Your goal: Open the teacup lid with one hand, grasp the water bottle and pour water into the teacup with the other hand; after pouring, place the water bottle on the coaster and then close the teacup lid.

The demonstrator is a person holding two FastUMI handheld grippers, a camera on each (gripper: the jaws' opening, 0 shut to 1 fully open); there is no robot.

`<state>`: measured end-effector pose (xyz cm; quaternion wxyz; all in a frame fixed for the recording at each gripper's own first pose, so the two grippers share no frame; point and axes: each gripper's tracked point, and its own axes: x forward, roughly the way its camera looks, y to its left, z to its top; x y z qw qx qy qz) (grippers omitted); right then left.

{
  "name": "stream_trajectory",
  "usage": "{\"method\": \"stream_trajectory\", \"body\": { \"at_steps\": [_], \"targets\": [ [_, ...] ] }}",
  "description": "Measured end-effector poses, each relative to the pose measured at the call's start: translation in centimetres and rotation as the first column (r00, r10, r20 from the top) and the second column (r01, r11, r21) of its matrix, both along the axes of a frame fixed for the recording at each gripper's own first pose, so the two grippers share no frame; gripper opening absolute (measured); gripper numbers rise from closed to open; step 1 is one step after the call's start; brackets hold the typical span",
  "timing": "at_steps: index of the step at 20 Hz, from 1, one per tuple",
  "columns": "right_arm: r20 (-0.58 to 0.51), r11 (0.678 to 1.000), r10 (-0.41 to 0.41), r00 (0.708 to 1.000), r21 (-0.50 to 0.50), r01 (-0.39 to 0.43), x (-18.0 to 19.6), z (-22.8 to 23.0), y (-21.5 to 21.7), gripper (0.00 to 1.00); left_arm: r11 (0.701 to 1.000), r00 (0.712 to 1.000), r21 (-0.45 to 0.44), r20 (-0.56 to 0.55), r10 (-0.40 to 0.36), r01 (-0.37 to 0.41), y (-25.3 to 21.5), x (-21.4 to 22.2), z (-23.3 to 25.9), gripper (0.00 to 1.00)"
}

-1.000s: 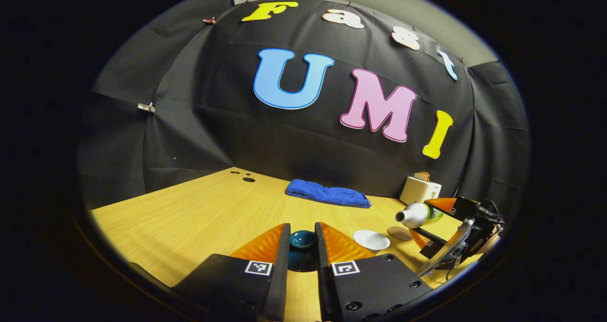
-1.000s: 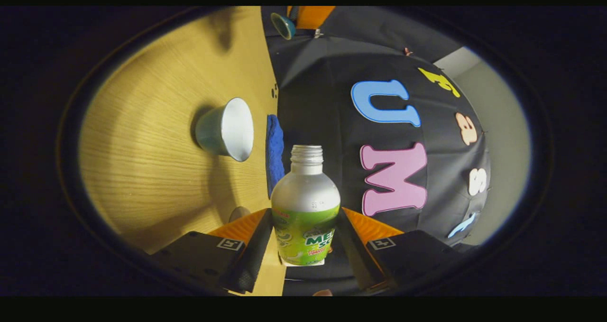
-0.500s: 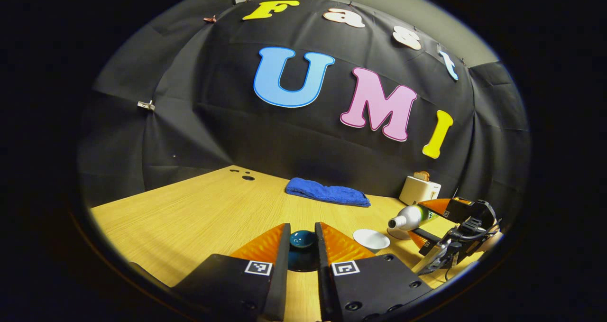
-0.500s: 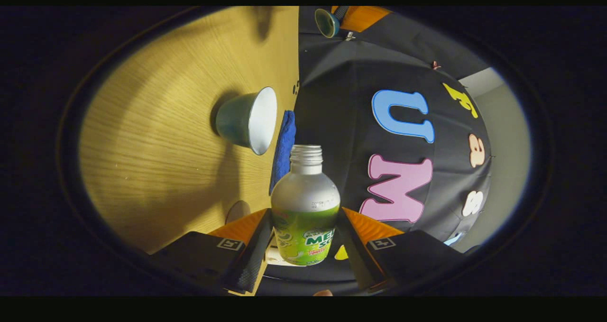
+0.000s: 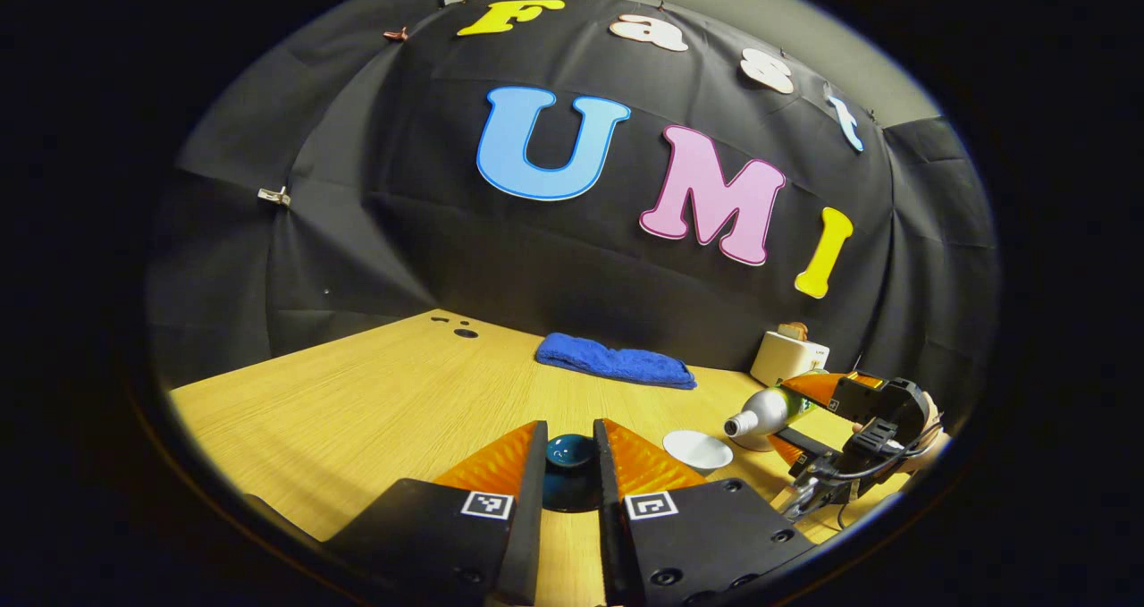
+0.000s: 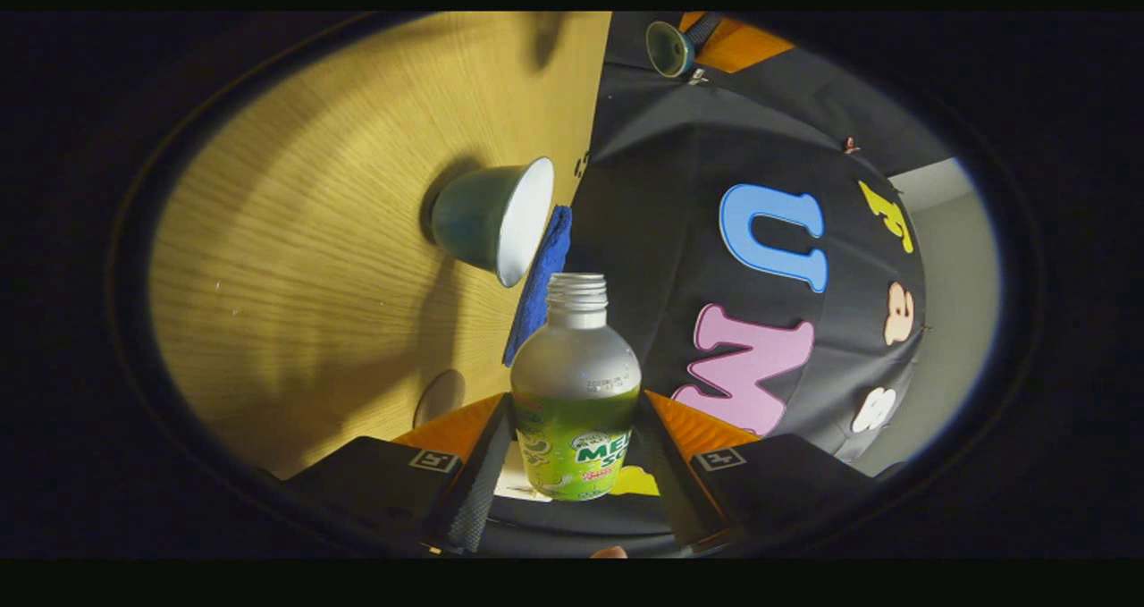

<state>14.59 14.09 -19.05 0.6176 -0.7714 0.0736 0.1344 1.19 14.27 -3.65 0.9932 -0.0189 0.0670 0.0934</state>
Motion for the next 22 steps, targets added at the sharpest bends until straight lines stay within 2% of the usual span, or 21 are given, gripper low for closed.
{"method": "stream_trajectory", "body": {
  "at_steps": [12, 13, 14, 22],
  "targets": [
    [0.027, 0.994, 0.044, 0.999, -0.098, -0.042, 0.2, 1.1, -0.1, 0.8, 1.0, 1.0, 0.005, 0.004, 0.004, -0.004, 0.1, -0.1, 0.2, 0.31],
    [0.028, 0.994, 0.048, 0.998, -0.104, -0.045, 0.2, 1.3, -0.2, 0.84, 1.0, 1.0, 0.004, 0.003, 0.003, -0.003, 0.1, 0.0, 0.1, 0.31],
    [0.029, 0.993, 0.05, 0.998, -0.108, -0.047, 0.3, 1.3, -0.1, 0.8, 1.0, 1.0, 0.004, 0.002, 0.004, -0.004, 0.1, 0.0, 0.1, 0.31],
    [0.045, 0.986, 0.079, 0.996, -0.152, -0.071, 0.5, 2.5, -0.1, 0.8, 1.0, 1.0, -0.003, 0.005, 0.003, -0.003, 0.0, 0.0, 0.2, 0.31]
  ]
}}
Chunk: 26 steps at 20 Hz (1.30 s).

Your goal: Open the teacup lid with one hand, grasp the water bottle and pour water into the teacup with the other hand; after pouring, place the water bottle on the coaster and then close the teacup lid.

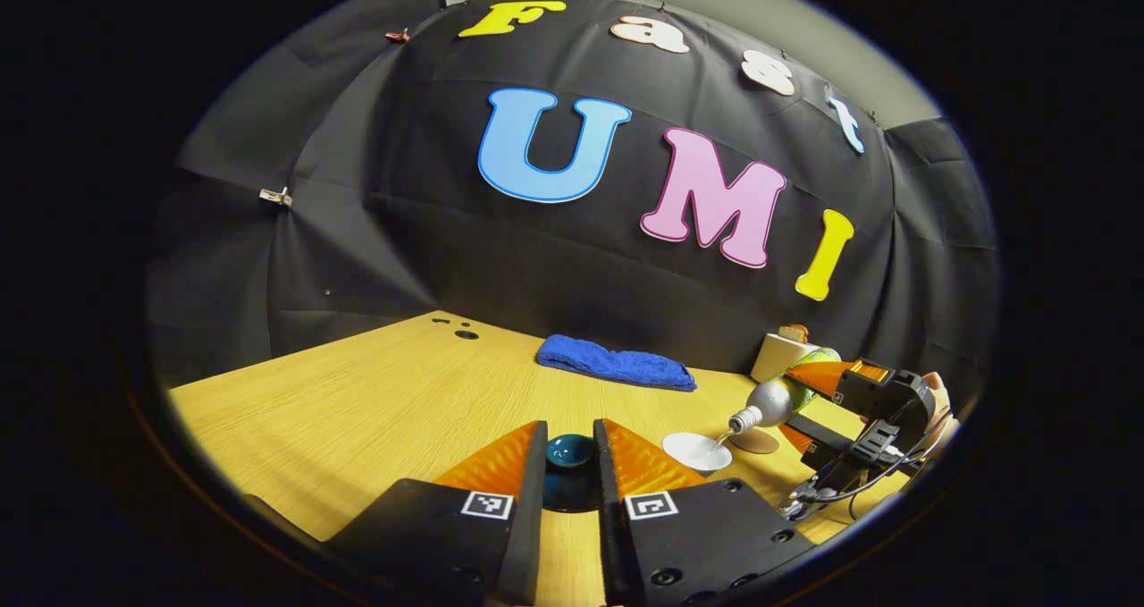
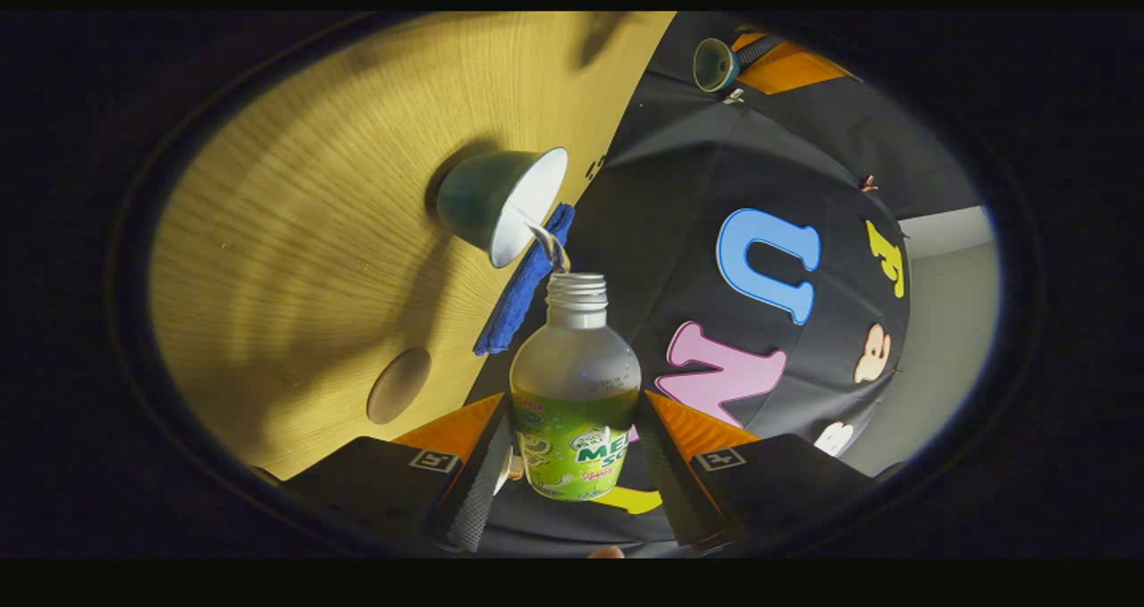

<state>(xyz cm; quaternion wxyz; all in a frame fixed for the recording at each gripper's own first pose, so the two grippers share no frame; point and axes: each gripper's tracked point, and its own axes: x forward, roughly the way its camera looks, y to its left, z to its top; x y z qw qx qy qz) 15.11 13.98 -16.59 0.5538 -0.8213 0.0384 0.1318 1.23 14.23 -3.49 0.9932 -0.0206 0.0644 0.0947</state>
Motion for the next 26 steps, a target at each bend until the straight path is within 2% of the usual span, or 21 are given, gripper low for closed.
{"method": "stream_trajectory", "body": {
  "at_steps": [7, 8, 9, 19, 26],
  "targets": [
    [0.004, 0.999, 0.029, 1.0, -0.039, -0.028, 0.0, 0.6, 0.1, 0.8, 1.0, 1.0, -0.03, 0.003, -0.005, 0.005, 0.1, -0.1, -0.1, 0.31],
    [0.005, 0.999, 0.032, 0.999, -0.044, -0.032, 0.1, 0.7, 0.5, 0.84, 0.999, 1.0, -0.033, -0.001, -0.004, 0.004, 0.1, 0.0, -0.3, 0.31],
    [0.006, 0.998, 0.036, 0.999, -0.052, -0.036, 0.1, 0.9, 0.4, 0.8, 0.999, 1.0, -0.039, -0.002, -0.006, 0.005, 0.1, 0.0, -0.3, 0.31],
    [0.022, 0.987, 0.09, 0.996, -0.133, -0.086, 0.7, 2.0, 1.2, 0.8, 1.0, 1.0, -0.028, -0.004, 0.0, 0.0, 0.5, -0.2, -0.2, 0.31],
    [0.046, 0.969, 0.143, 0.989, -0.212, -0.131, 1.0, 2.7, 2.2, 0.8, 1.0, 1.0, -0.03, -0.006, -0.004, 0.004, 0.4, -0.2, -0.2, 0.31]
  ]
}}
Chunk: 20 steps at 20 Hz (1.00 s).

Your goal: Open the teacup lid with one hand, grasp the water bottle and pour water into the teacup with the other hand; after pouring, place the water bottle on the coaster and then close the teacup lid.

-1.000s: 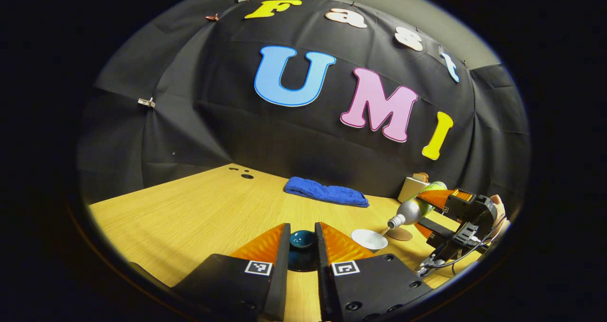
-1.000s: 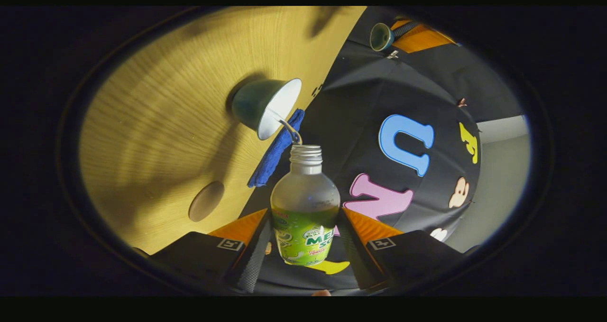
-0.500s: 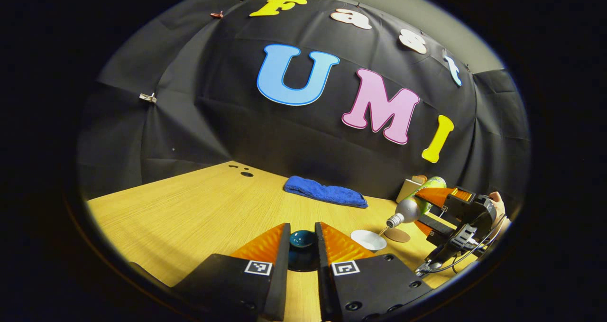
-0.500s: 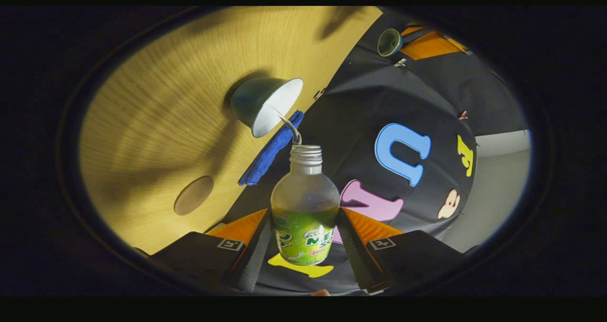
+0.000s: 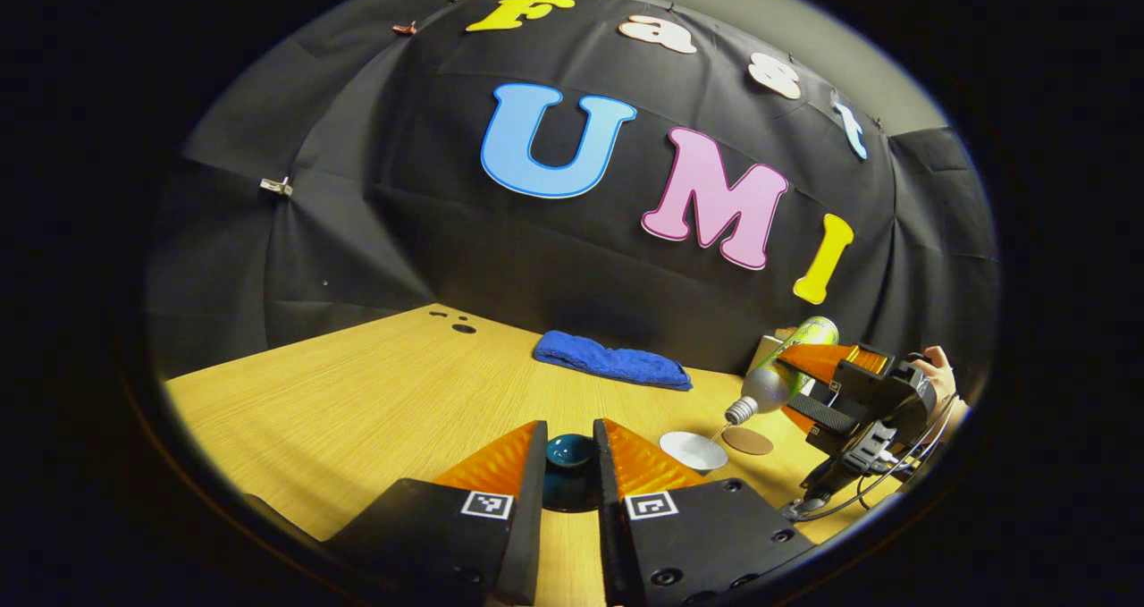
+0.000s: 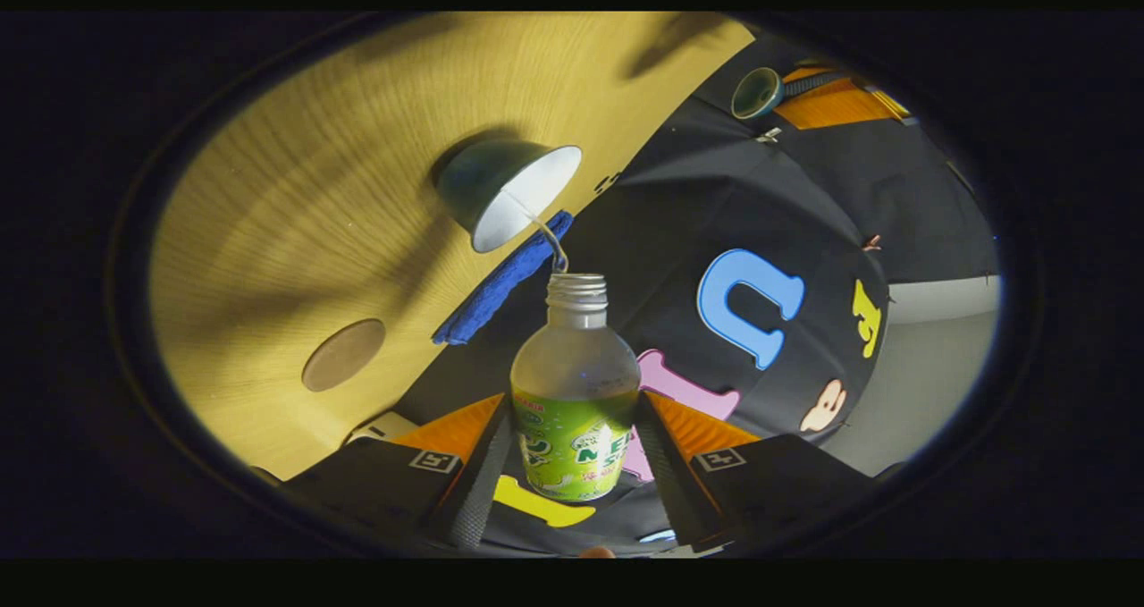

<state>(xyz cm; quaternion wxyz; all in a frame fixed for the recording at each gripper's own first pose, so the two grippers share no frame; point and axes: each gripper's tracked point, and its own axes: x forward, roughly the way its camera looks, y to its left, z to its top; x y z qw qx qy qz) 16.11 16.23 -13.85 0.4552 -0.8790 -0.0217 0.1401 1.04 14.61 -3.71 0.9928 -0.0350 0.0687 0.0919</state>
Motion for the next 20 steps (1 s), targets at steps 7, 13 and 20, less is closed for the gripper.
{"method": "stream_trajectory", "body": {
  "at_steps": [7, 13, 20],
  "targets": [
    [0.049, 0.997, 0.059, 0.997, -0.056, -0.056, 0.4, 1.5, 1.1, 0.8, 1.0, 1.0, -0.005, 0.004, 0.006, -0.006, 0.4, -0.1, 0.3, 0.29],
    [0.064, 0.986, 0.12, 0.991, -0.122, -0.112, 0.7, 2.3, 1.9, 0.8, 1.0, 1.0, -0.02, 0.006, 0.001, -0.001, 0.3, -0.2, 0.3, 0.31],
    [0.083, 0.984, 0.133, 0.988, -0.129, -0.122, 0.7, 2.7, 2.1, 0.8, 1.0, 1.0, -0.021, 0.004, -0.001, 0.001, 0.2, -0.2, 0.3, 0.31]
  ]
}}
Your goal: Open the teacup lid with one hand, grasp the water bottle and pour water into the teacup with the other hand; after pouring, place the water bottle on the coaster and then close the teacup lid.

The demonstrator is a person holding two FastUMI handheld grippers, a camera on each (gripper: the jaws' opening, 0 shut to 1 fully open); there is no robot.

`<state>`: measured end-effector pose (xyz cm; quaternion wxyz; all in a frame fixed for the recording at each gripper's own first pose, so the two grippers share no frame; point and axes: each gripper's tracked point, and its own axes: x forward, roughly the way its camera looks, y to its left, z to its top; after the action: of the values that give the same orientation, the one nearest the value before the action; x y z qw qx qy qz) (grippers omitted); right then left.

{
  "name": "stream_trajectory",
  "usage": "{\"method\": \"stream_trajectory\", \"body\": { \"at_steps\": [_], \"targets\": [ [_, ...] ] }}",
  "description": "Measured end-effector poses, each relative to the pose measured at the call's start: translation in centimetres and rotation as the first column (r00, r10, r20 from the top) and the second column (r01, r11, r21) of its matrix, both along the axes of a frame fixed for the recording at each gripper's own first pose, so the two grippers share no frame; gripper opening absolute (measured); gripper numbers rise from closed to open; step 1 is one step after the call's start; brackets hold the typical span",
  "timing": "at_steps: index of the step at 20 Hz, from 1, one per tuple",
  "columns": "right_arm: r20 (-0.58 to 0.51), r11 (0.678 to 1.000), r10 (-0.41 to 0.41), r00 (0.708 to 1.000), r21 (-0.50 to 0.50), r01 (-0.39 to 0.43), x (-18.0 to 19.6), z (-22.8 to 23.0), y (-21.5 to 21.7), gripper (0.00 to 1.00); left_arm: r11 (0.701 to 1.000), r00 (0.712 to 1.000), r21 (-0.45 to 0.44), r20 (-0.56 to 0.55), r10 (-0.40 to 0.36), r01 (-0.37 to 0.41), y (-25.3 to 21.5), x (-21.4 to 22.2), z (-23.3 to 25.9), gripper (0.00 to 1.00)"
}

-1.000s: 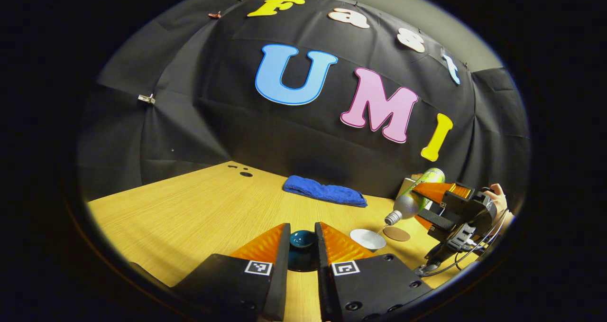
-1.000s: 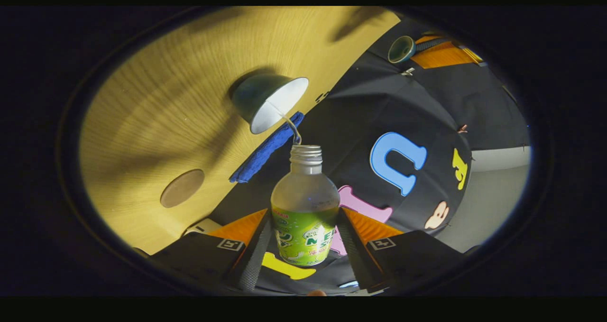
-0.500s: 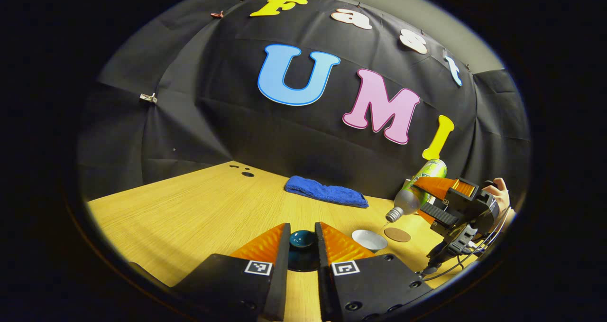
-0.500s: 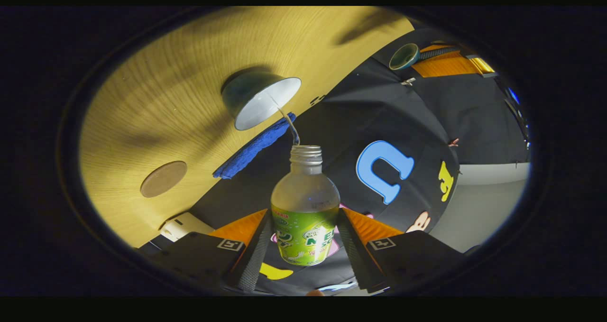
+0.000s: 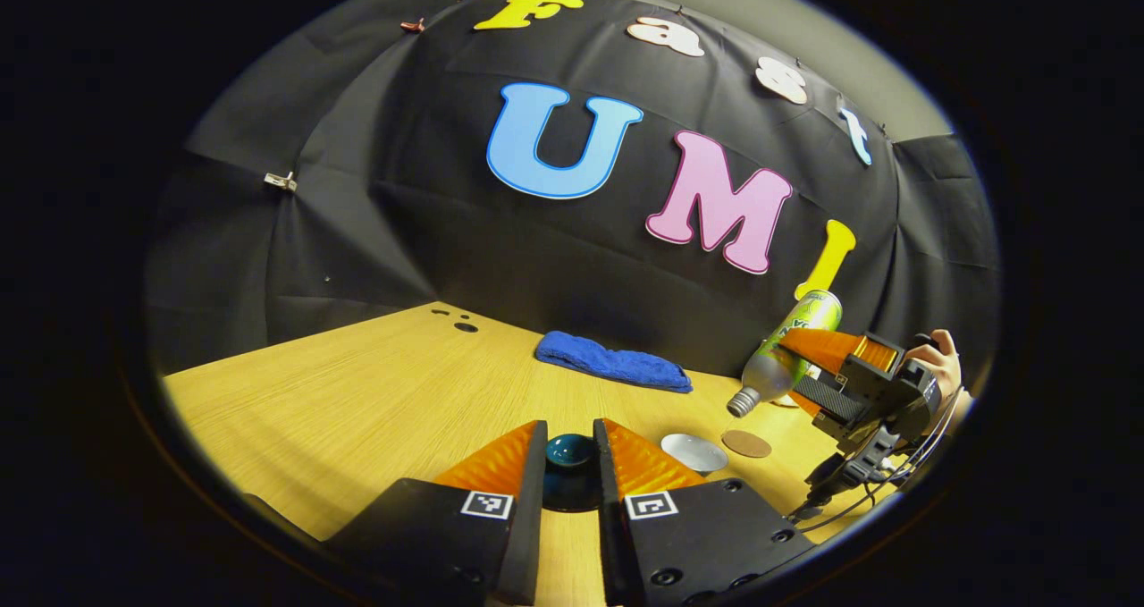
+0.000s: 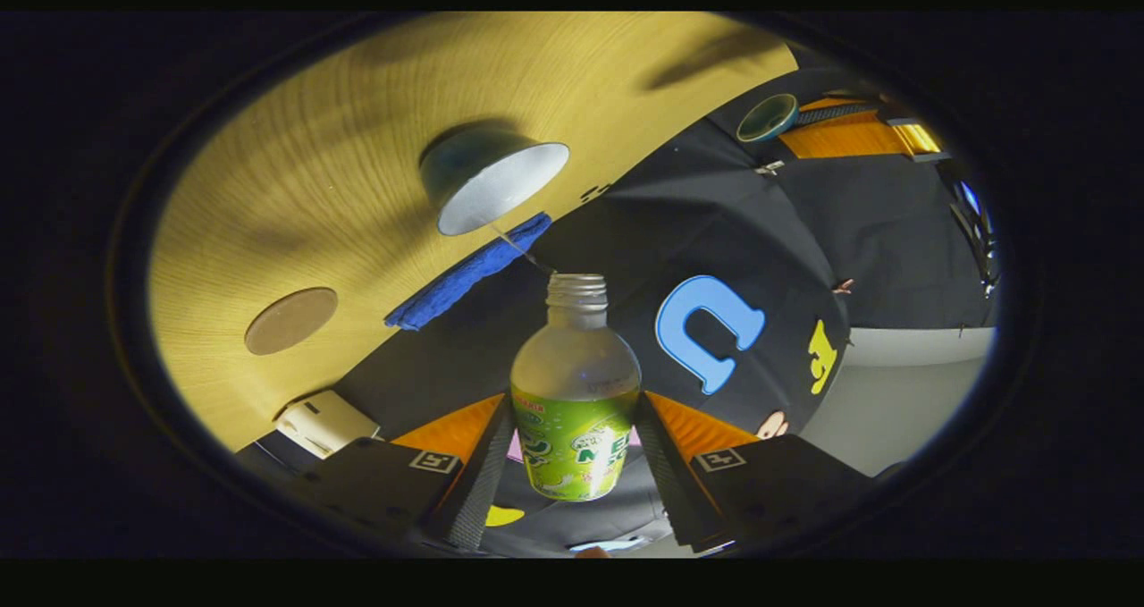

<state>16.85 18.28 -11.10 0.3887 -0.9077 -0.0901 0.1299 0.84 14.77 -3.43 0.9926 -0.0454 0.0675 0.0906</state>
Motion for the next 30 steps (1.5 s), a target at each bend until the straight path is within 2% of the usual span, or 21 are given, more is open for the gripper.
{"method": "stream_trajectory", "body": {
  "at_steps": [1, 2, 5, 7, 9, 13, 15, 16, 17, 19, 21, 22, 24, 25, 26, 28, 30],
  "targets": [
    [0.001, 1.0, 0.002, 1.0, -0.001, -0.002, 0.0, 0.0, 0.1, 0.8, 1.0, 1.0, 0.0, -0.001, 0.0, 0.0, 0.0, 0.0, 0.0, 0.34],
    [0.001, 1.0, 0.002, 1.0, 0.0, -0.002, -0.1, 0.0, 0.0, 0.8, 1.0, 1.0, 0.0, -0.001, 0.002, -0.002, 0.1, 0.0, 0.0, 0.31],
    [-0.008, 1.0, -0.006, 1.0, 0.011, 0.006, -0.2, -0.1, -0.2, 0.8, 1.0, 1.0, 0.002, -0.002, 0.005, -0.005, 0.2, 0.0, -0.1, 0.31],
    [-0.042, 0.998, -0.034, 0.999, 0.058, 0.036, -0.3, -0.7, -0.4, 0.84, 1.0, 1.0, 0.0, 0.0, 0.001, -0.001, 0.0, 0.0, 0.0, 0.31],
    [-0.106, 0.988, -0.074, 0.992, 0.129, 0.088, -0.5, -1.7, -0.8, 0.8, 1.0, 1.0, -0.002, -0.001, -0.002, 0.002, -0.1, 0.0, 0.0, 0.31],
    [-0.244, 0.937, -0.137, 0.96, 0.281, 0.206, -1.3, -4.1, -2.0, 0.8, 1.0, 1.0, 0.0, -0.002, 0.007, -0.007, 0.2, 0.0, -0.1, 0.31],
    [-0.319, 0.888, -0.164, 0.933, 0.365, 0.28, -1.5, -5.3, -2.6, 0.77, 1.0, 1.0, 0.003, -0.001, 0.011, -0.011, 0.3, 0.0, 0.0, 0.31],
    [-0.359, 0.853, -0.172, 0.918, 0.411, 0.321, -1.6, -5.7, -2.7, 0.8, 1.0, 1.0, 0.004, 0.0, 0.012, -0.012, 0.3, -0.1, 0.0, 0.31],
    [-0.404, 0.809, -0.176, 0.898, 0.461, 0.366, -1.9, -6.2, -2.9, 0.8, 1.0, 1.0, 0.004, 0.0, 0.013, -0.013, 0.3, 0.0, 0.0, 0.31],
    [-0.515, 0.681, -0.161, 0.842, 0.559, 0.472, -2.7, -7.4, -3.0, 0.77, 1.0, 1.0, 0.002, -0.001, 0.016, -0.016, 0.4, 0.0, -0.1, 0.31],
    [-0.608, 0.526, -0.11, 0.786, 0.635, 0.566, -2.8, -7.6, -2.8, 0.83, 1.0, 1.0, -0.002, -0.003, 0.019, -0.019, 0.5, 0.1, -0.2, 0.31],
    [-0.647, 0.442, -0.074, 0.759, 0.661, 0.606, -2.7, -7.3, -2.5, 0.8, 1.0, 1.0, -0.004, -0.006, 0.02, -0.02, 0.5, 0.1, -0.5, 0.29],
    [-0.7, 0.262, 0.004, 0.715, 0.69, 0.674, -2.8, -6.6, -1.8, 0.81, 1.0, 1.0, -0.007, -0.011, 0.021, -0.021, 0.6, 0.1, -0.6, 0.31],
    [-0.712, 0.176, 0.041, 0.701, 0.696, 0.696, -2.3, -6.0, -1.7, 0.78, 1.0, 1.0, -0.008, -0.012, 0.021, -0.021, 0.6, 0.1, -0.6, 0.31],
    [-0.715, 0.094, 0.079, 0.694, 0.699, 0.709, -2.1, -5.2, -1.8, 0.81, 1.0, 1.0, -0.008, -0.012, 0.02, -0.02, 0.6, 0.1, -0.6, 0.31],
    [-0.699, -0.068, 0.14, 0.701, 0.699, 0.712, -1.7, -4.2, -2.5, 0.81, 1.0, 1.0, -0.01, -0.013, 0.017, -0.017, 0.4, 0.2, -0.7, 0.34],
    [-0.678, -0.23, 0.203, 0.706, 0.668, 0.708, -1.4, -3.2, -3.8, 0.81, 1.0, 1.0, -0.012, -0.014, 0.014, -0.014, 0.4, 0.2, -0.8, 0.31]
  ]
}}
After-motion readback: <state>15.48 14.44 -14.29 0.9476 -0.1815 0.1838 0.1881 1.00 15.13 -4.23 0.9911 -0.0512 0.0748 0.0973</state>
